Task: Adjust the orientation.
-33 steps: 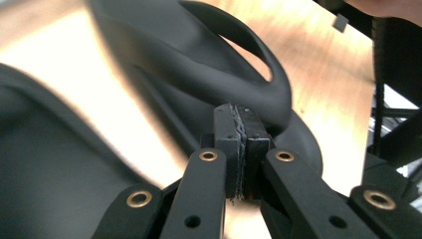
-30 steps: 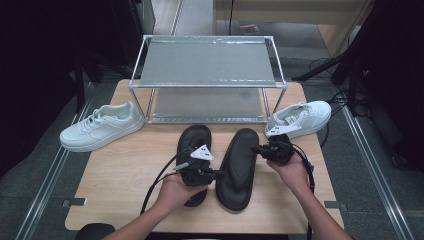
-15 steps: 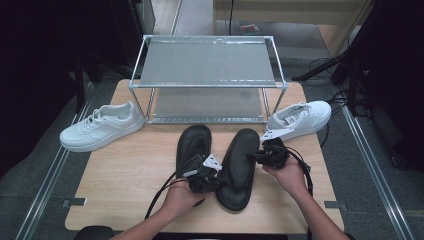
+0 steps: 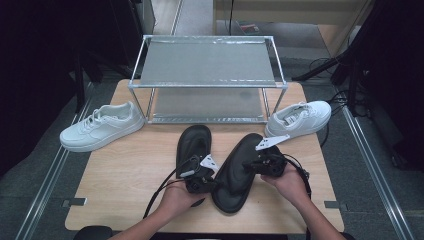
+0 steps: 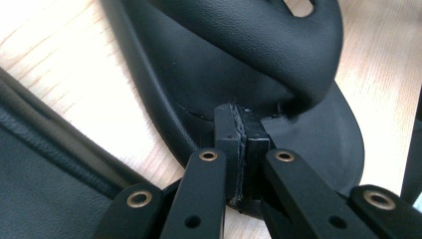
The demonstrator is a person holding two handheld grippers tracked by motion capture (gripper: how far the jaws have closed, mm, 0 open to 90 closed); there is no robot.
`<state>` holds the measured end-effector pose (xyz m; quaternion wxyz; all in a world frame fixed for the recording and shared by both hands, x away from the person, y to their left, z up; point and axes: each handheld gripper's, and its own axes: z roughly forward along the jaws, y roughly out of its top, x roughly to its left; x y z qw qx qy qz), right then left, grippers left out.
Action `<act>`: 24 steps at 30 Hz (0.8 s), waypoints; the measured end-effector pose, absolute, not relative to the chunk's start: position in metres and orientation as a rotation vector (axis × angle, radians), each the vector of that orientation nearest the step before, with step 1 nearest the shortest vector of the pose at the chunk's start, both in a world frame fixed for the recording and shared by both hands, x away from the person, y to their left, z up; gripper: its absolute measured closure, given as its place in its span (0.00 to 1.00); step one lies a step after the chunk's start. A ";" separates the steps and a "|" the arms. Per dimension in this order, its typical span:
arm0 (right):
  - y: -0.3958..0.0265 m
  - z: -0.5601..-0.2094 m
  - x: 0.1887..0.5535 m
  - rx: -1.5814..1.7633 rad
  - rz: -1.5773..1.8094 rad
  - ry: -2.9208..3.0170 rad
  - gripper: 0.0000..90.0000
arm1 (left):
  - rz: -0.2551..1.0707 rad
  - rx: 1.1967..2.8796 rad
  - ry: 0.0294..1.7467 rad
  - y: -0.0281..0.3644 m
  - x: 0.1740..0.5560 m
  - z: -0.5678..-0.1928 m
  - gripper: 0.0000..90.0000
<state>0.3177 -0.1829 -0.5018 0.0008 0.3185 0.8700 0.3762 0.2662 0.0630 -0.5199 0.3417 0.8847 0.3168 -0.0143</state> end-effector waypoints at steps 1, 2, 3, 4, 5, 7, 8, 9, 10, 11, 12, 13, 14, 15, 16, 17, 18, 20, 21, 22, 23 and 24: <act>-0.183 -0.501 0.315 1.008 1.180 2.737 1.00 | -0.036 2.298 0.827 0.063 0.267 -0.520 1.00; -0.184 -0.502 0.314 1.000 1.185 2.744 1.00 | -0.034 2.298 0.829 0.064 0.267 -0.520 1.00; -0.185 -0.502 0.312 1.004 1.184 2.744 1.00 | -0.038 2.293 0.836 0.064 0.268 -0.520 1.00; -0.185 -0.501 0.309 1.010 1.177 2.747 1.00 | -0.035 2.294 0.837 0.064 0.268 -0.520 1.00; -0.186 -0.501 0.307 0.997 1.177 2.749 1.00 | -0.036 2.295 0.835 0.064 0.268 -0.520 1.00; -0.187 -0.501 0.303 0.998 1.168 2.754 1.00 | -0.034 2.291 0.838 0.063 0.269 -0.520 1.00; -0.187 -0.501 0.301 1.005 1.166 2.754 1.00 | -0.034 2.291 0.841 0.062 0.269 -0.521 1.00; -0.188 -0.501 0.299 1.001 1.163 2.762 1.00 | -0.029 2.292 0.841 0.061 0.270 -0.521 1.00; -0.189 -0.501 0.297 0.999 1.165 2.764 1.00 | -0.029 2.294 0.840 0.060 0.271 -0.521 1.00; -0.189 -0.500 0.295 1.002 1.162 2.768 1.00 | -0.026 2.293 0.841 0.060 0.271 -0.521 1.00; -0.190 -0.500 0.293 0.994 1.161 2.770 1.00 | -0.025 2.289 0.843 0.059 0.272 -0.521 1.00; -0.190 -0.499 0.290 0.996 1.158 2.772 1.00 | -0.026 2.290 0.845 0.059 0.273 -0.521 1.00; -0.191 -0.499 0.288 0.990 1.160 2.771 1.00 | -0.024 2.284 0.850 0.059 0.274 -0.521 1.00; -0.191 -0.499 0.287 0.985 1.169 2.770 1.00 | -0.018 2.285 0.850 0.059 0.274 -0.521 1.00; -0.190 -0.498 0.284 0.989 1.172 2.775 1.00 | -0.022 2.286 0.849 0.059 0.275 -0.521 1.00; -0.190 -0.498 0.282 0.981 1.172 2.776 1.00 | -0.018 2.284 0.853 0.058 0.276 -0.520 1.00; -0.189 -0.497 0.280 0.974 1.174 2.780 1.00 | -0.016 2.284 0.852 0.058 0.277 -0.520 1.00; -0.188 -0.497 0.277 0.962 1.173 2.787 1.00 | -0.015 2.275 0.853 0.058 0.277 -0.520 1.00; -0.187 -0.496 0.275 0.953 1.179 2.789 1.00 | -0.016 2.273 0.850 0.058 0.278 -0.519 1.00; -0.186 -0.496 0.274 0.945 1.177 2.791 1.00 | -0.014 2.267 0.850 0.059 0.278 -0.518 1.00; -0.185 -0.496 0.273 0.935 1.174 2.799 1.00 | -0.019 2.257 0.852 0.059 0.277 -0.517 1.00; -0.184 -0.496 0.272 0.917 1.173 2.800 1.00 | -0.024 2.260 0.847 0.060 0.277 -0.515 1.00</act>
